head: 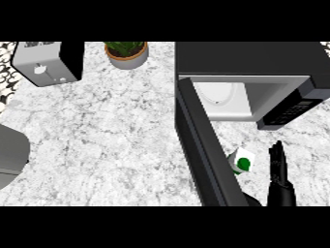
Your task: Pick up the milk, place it into the microwave and close the microwave
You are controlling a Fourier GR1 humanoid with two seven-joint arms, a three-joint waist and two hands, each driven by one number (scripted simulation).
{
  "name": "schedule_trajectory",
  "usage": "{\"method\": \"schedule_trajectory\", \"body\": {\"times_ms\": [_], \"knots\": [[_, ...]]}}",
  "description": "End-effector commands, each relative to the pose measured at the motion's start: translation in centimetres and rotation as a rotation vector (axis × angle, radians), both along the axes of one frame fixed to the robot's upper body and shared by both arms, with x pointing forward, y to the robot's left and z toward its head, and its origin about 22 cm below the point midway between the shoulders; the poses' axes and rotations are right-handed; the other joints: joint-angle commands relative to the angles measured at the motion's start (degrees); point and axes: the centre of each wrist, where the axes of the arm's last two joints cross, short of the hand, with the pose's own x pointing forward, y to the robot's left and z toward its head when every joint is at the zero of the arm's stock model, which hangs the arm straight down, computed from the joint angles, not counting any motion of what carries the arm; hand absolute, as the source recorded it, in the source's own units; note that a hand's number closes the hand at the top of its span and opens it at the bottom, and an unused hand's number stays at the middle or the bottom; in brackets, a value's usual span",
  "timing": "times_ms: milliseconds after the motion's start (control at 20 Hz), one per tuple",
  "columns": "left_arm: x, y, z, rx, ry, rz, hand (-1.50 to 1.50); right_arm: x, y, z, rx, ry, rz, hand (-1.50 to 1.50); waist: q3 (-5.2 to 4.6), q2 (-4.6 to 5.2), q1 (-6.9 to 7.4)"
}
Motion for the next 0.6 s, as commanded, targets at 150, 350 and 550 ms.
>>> {"method": "schedule_trajectory", "body": {"times_ms": [150,350,550], "knots": [[-1.0,0.4,0.5,-0.031,-0.039,-0.048,-1.50,0.5,-2.5,-4.6,-0.004,0.013,0.012,-1.50,0.03,0.06,0.29],[-0.7,-0.1,1.0,-0.042,-0.064,-0.028,-1.50,0.9,-0.4,-5.4,-0.021,0.021,0.015,-1.50,0.00,0.05,0.16],[-1.8,0.9,1.2,-0.018,-0.063,-0.036,-1.50,0.2,-2.3,-6.8,-0.035,0.015,-0.001,-1.50,0.00,0.02,0.14]]}}
